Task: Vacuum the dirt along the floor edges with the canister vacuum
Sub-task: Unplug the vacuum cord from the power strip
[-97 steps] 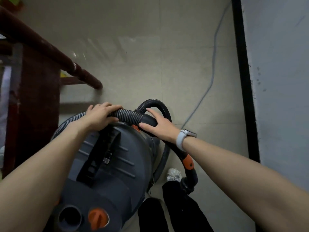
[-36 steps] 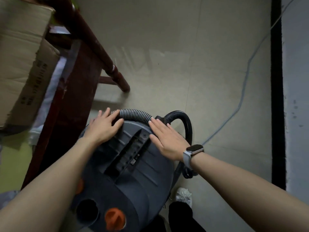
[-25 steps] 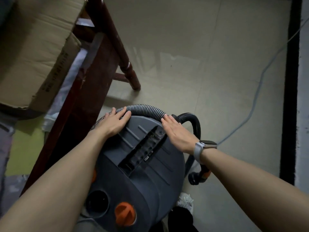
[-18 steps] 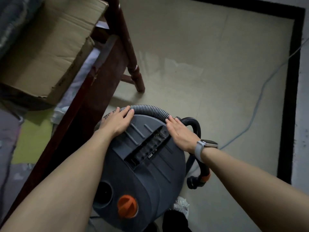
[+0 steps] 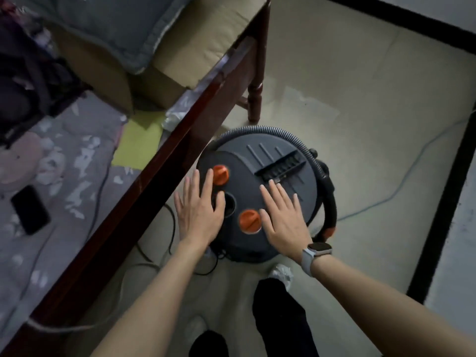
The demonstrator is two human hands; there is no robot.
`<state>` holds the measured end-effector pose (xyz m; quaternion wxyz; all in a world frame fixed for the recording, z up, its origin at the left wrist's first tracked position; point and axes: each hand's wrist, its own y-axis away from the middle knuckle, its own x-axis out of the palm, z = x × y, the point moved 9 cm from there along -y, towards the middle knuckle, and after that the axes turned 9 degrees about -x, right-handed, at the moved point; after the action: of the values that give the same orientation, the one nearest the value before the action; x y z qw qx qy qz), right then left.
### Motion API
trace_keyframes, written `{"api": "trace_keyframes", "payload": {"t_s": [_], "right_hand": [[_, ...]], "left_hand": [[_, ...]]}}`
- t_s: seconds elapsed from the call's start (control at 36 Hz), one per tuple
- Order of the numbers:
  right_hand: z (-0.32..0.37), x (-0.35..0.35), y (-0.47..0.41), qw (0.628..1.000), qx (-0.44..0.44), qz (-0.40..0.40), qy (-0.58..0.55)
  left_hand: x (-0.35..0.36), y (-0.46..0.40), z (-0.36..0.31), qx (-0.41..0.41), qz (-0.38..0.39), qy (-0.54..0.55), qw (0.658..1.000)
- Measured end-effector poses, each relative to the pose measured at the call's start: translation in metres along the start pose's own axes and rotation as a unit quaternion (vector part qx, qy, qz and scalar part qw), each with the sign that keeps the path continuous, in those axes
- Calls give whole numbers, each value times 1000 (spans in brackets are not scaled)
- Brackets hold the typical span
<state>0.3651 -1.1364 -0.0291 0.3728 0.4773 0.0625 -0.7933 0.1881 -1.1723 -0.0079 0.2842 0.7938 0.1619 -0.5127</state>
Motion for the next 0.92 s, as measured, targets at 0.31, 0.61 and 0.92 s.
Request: {"api": "trace_keyframes", "payload": {"t_s": [0.31, 0.61, 0.92], "right_hand": [[96, 191, 93, 990, -83, 58, 100], [47, 397, 42, 981, -87, 154, 78], [-72, 584, -51, 915, -242, 111, 304]], "left_hand": [[93, 137, 207, -76, 130, -23, 988], [247, 109, 332, -65, 170, -63, 981], [440, -39, 350, 103, -2, -50, 993]]}}
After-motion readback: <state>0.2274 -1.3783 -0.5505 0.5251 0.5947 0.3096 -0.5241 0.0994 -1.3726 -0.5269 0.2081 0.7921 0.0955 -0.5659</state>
